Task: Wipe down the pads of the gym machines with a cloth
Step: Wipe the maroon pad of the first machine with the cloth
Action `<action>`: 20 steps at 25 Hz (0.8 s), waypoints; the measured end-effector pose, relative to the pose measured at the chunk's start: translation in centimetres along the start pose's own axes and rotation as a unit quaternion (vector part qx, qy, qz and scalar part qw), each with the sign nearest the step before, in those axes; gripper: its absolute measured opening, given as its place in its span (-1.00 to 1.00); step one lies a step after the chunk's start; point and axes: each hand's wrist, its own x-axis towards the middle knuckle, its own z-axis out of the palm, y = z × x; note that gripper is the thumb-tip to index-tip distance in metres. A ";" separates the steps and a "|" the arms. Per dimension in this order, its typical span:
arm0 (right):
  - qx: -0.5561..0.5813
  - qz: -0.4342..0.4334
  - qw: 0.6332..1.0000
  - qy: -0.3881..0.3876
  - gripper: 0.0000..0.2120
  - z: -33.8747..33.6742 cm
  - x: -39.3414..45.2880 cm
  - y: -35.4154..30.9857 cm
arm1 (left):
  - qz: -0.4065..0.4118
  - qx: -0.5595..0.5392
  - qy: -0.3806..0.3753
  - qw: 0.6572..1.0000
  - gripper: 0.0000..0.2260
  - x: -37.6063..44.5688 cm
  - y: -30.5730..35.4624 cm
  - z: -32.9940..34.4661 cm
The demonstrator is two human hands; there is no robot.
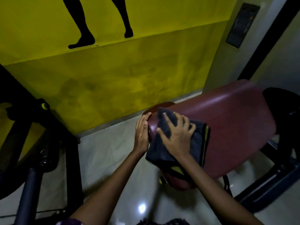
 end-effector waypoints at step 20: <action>0.002 0.047 0.998 -0.043 -0.46 -0.7 -7.7 6.4 | -0.021 0.316 0.007 0.949 -0.64 0.4 5.2 3.0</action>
